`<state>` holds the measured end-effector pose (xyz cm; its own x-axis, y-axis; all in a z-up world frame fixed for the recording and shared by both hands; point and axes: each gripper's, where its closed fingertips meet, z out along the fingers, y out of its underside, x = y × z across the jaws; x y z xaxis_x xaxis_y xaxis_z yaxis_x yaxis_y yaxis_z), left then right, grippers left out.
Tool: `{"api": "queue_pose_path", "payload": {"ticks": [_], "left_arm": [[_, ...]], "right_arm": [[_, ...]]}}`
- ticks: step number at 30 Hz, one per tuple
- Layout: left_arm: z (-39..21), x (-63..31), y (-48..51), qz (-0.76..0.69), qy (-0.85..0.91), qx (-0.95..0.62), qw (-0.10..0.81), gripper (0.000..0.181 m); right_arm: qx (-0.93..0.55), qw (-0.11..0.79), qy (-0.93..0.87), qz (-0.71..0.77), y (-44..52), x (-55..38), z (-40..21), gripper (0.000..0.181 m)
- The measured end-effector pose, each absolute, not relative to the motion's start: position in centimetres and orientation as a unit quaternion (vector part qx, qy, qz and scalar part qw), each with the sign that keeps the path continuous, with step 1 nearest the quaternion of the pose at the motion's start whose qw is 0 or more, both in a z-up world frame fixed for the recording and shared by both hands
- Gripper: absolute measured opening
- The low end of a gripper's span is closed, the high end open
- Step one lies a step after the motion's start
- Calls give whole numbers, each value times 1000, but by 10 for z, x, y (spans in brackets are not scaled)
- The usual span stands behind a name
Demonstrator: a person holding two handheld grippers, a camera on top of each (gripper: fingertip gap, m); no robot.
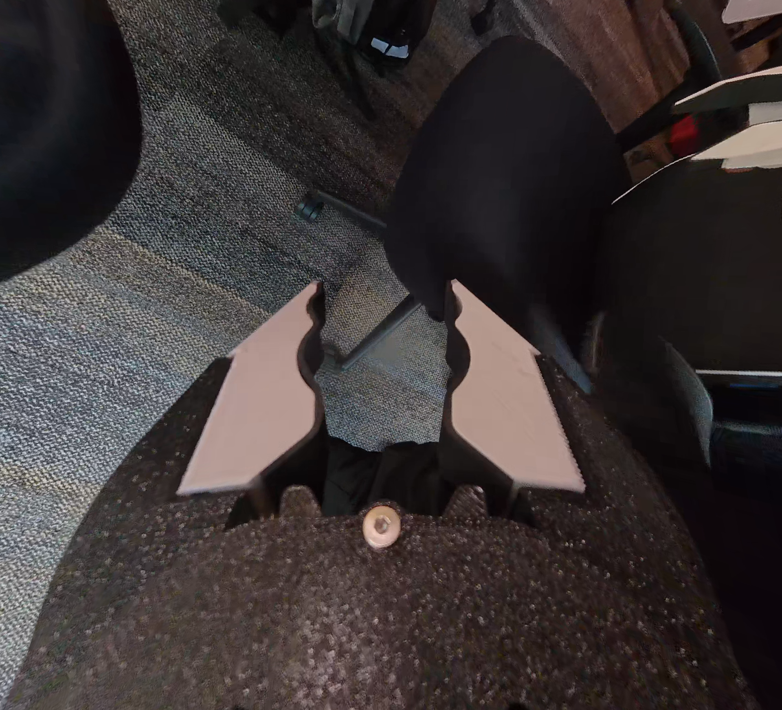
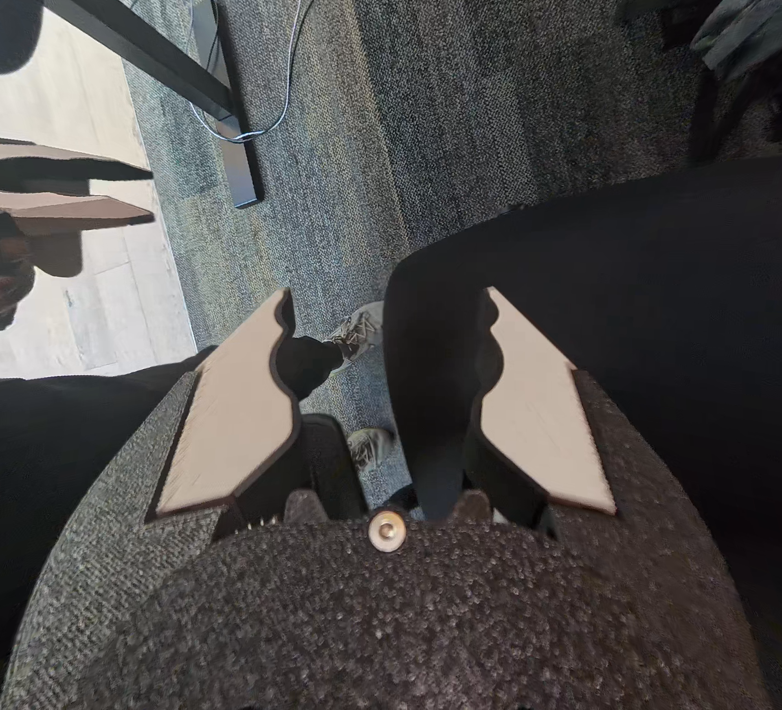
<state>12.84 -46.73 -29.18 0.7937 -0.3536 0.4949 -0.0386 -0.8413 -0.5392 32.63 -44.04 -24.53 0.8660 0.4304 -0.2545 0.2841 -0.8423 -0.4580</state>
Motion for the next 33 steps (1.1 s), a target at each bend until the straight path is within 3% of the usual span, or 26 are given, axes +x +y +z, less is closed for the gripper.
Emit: {"api": "queue_pose_path", "payload": {"ticks": [9, 18, 25, 33], "left_arm": [[-268, 96, -495, -277, 117, -910, 284, 55], [-273, 120, -552, -253, 117, -912, 300, 56], [-293, 160, -597, -227, 102, -909, 333, 56], [-353, 184, -579, -190, 58, -902, 383, 59]], "right_arm": [[-937, 230, -221, 139, -440, 342, -227, 87], [-931, 243, -221, 158, -514, 366, -243, 88], [-914, 326, -179, 162, -600, 424, -284, 87], [-882, 401, -202, 143, -602, 459, -353, 86]]}}
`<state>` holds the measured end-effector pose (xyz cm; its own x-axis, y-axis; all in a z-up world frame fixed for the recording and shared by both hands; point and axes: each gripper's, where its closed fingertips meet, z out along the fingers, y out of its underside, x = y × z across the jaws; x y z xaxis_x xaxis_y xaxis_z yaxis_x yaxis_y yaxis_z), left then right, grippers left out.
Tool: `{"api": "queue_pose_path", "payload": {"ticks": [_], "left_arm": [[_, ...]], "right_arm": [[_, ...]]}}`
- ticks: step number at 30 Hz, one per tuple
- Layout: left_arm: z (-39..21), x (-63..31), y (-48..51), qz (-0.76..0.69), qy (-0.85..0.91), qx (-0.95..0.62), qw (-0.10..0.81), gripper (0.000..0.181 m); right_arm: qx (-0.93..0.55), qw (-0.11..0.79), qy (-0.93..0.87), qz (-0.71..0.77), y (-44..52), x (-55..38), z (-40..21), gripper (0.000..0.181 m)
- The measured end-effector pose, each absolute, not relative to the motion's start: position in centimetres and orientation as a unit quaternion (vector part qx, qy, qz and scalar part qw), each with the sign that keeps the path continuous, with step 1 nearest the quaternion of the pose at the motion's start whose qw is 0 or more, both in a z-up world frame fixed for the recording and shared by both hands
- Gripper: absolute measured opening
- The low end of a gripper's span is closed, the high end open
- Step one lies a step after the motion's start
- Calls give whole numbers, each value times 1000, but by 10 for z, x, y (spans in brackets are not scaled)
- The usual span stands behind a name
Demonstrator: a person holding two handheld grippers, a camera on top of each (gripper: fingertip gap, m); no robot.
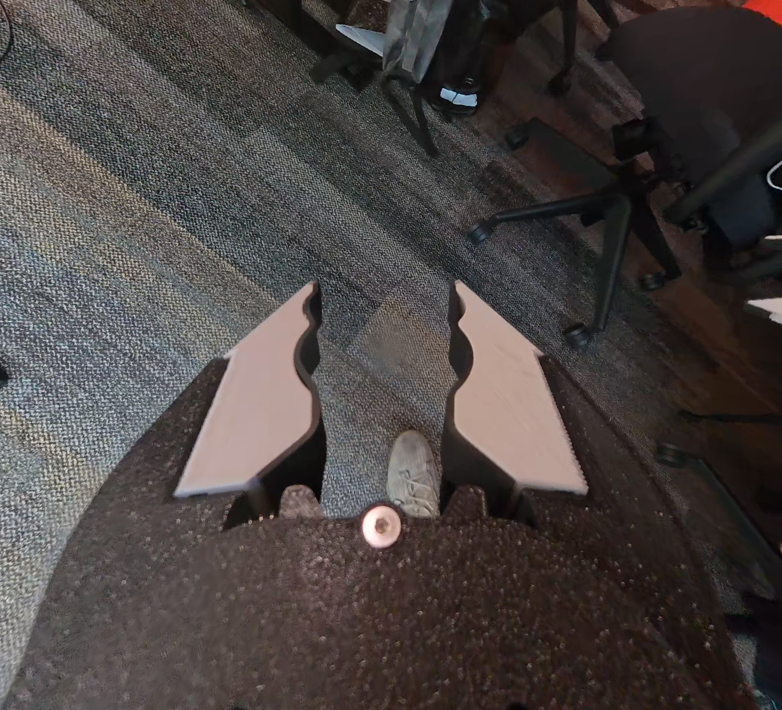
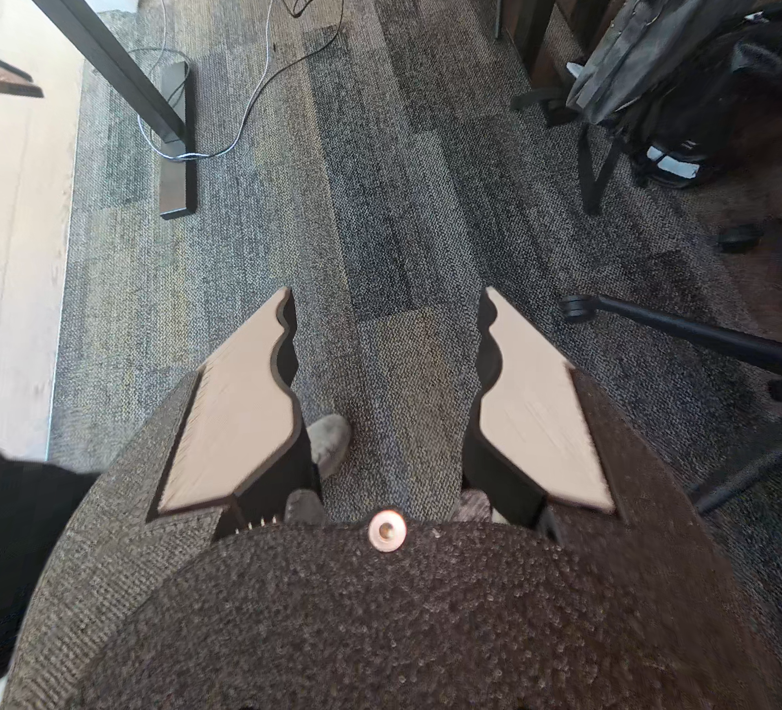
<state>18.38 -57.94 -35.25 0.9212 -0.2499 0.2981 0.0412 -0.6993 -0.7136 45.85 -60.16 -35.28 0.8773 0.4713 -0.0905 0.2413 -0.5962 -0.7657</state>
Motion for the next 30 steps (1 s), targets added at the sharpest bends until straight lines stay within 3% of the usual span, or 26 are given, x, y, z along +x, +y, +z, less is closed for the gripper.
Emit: {"api": "queue_pose_path", "payload": {"ticks": [11, 18, 25, 30], "left_arm": [[-537, 168, -498, -143, 11, -874, 464, 63], [-619, 144, -483, -81, -13, -849, 523, 65], [-644, 134, -483, -60, -24, -815, 575, 64], [-594, 109, -506, -42, -48, -806, 589, 61]], "right_arm": [[-815, 429, -311, 234, -529, 405, -516, 88], [-742, 463, -414, 253, -483, 388, -593, 88], [-695, 507, -439, 258, -451, 368, -596, 88], [-708, 502, -410, 280, -459, 346, -548, 87]]}}
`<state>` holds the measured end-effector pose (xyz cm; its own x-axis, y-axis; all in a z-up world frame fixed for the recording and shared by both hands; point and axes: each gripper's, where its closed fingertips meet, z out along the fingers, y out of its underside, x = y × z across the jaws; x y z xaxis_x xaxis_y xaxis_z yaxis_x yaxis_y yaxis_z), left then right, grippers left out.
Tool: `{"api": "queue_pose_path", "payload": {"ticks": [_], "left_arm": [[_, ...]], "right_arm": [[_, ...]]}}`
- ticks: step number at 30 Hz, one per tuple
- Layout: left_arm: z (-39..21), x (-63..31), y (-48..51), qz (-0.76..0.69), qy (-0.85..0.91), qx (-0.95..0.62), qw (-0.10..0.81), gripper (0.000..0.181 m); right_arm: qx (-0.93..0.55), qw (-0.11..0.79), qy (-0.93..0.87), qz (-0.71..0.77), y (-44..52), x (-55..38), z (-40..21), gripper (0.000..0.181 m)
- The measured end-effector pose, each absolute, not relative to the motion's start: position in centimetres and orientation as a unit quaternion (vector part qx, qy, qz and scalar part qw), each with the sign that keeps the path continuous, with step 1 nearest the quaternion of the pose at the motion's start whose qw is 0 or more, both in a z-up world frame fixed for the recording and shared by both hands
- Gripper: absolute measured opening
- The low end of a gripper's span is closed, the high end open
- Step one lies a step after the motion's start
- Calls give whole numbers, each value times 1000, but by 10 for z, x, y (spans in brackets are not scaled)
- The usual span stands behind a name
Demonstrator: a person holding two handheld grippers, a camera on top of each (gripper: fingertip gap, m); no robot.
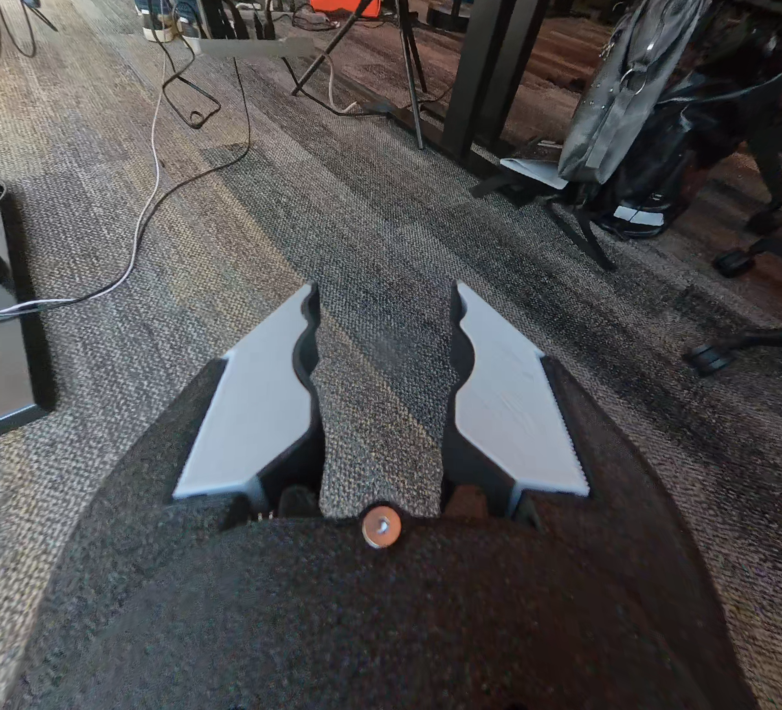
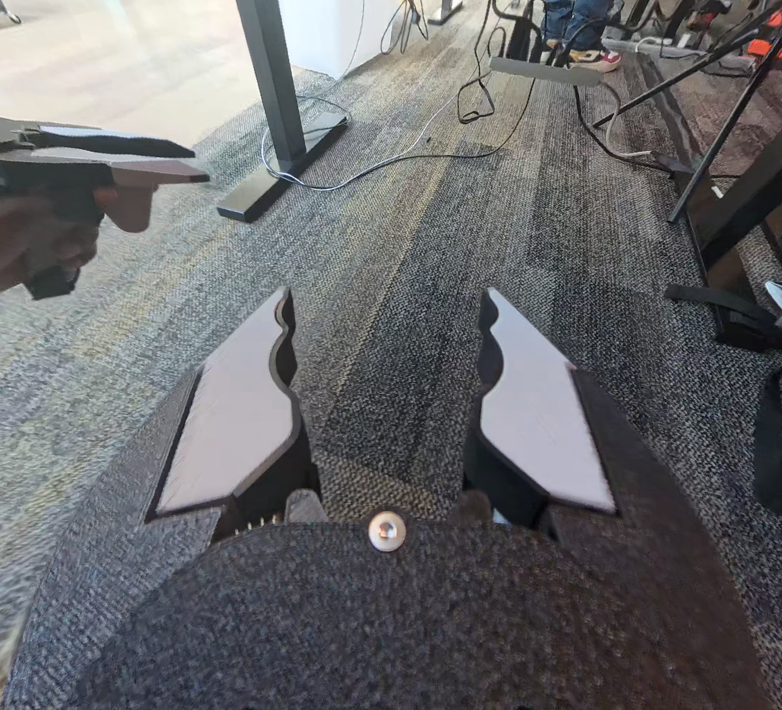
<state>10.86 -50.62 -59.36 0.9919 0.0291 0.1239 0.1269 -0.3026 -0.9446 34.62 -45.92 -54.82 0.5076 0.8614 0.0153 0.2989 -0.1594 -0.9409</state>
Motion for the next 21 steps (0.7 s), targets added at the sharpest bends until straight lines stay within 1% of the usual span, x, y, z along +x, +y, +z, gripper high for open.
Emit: {"api": "queue_pose_path", "payload": {"ticks": [2, 4, 10, 12, 14, 17, 19, 21], "left_arm": [[-547, 98, -526, -38, -48, -809, 585, 59], [-485, 85, -553, -33, -46, -813, 580, 57], [-264, 26, -672, -28, -109, -820, 561, 56], [-202, -4, -712, -18, -144, -819, 555, 56], [-149, -39, -745, -7, -170, -819, 549, 55], [-81, -106, -776, 13, -180, -811, 556, 54], [-47, -162, -790, 22, -165, -809, 564, 54], [-27, -228, -804, 33, -151, -808, 569, 52]], "right_arm": [[-717, 488, -407, 287, -475, 329, -510, 87], [-717, 483, -410, 290, -493, 309, -451, 87], [-721, 451, -430, 305, -562, 235, -252, 86], [-723, 440, -431, 313, -586, 206, -194, 84], [-728, 428, -422, 329, -609, 173, -144, 81], [-735, 422, -416, 331, -636, 113, -85, 77], [-738, 418, -408, 338, -653, 61, -54, 76], [-738, 417, -410, 336, -668, -1, -34, 75]]}}
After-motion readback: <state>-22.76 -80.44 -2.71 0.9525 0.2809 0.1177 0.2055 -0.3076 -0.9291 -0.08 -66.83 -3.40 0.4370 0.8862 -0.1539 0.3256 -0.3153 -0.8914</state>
